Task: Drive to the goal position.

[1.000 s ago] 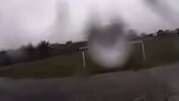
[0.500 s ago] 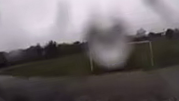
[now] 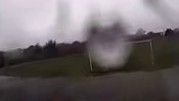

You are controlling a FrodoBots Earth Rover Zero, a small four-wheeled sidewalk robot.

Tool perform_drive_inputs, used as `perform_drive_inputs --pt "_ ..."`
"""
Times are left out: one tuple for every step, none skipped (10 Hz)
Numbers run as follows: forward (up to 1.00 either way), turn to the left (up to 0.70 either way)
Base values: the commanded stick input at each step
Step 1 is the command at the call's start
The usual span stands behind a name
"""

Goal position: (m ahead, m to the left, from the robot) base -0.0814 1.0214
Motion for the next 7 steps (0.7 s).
perform_drive_inputs --pt "0.66 0.00" --pt "0.36 0.00" --pt "0.07 0.00" --pt "0.00 0.70" --pt "0.00 0.70" --pt "0.00 0.70" --pt "0.00 0.70"
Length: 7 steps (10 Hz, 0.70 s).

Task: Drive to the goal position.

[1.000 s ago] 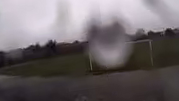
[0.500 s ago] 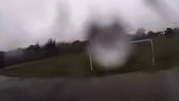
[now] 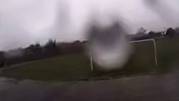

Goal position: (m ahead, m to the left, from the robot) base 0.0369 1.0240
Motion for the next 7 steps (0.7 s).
perform_drive_inputs --pt "0.00 0.70" --pt "0.00 0.70" --pt "0.00 0.70" --pt "0.00 0.70" --pt "0.00 0.70" --pt "0.00 0.70" --pt "0.00 0.70"
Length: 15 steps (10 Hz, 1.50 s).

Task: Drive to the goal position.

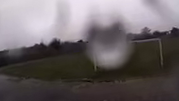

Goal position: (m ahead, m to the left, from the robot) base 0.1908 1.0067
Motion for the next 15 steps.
perform_drive_inputs --pt "0.00 0.70" --pt "0.00 0.70" --pt "0.00 0.70" --pt "0.00 0.70" --pt "0.00 0.70" --pt "0.00 0.70" --pt "0.00 0.70" --pt "0.00 0.70" --pt "0.00 0.70" --pt "0.00 0.70" --pt "0.00 0.70" --pt "0.00 0.70" --pt "0.00 0.70" --pt "0.00 0.70" --pt "0.00 0.70"
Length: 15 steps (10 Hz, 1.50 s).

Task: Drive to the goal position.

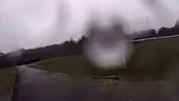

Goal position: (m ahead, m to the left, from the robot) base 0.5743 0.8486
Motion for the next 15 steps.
perform_drive_inputs --pt "0.00 0.70" --pt "0.00 0.57" --pt "0.00 0.28" --pt "0.00 0.00" --pt "0.00 0.00" --pt "0.00 0.00" --pt "0.70 0.00" --pt "0.70 0.00" --pt "0.70 0.07" --pt "0.70 0.19" --pt "0.00 0.70" --pt "0.00 0.70" --pt "0.00 0.70" --pt "0.00 0.70" --pt "0.00 0.70"
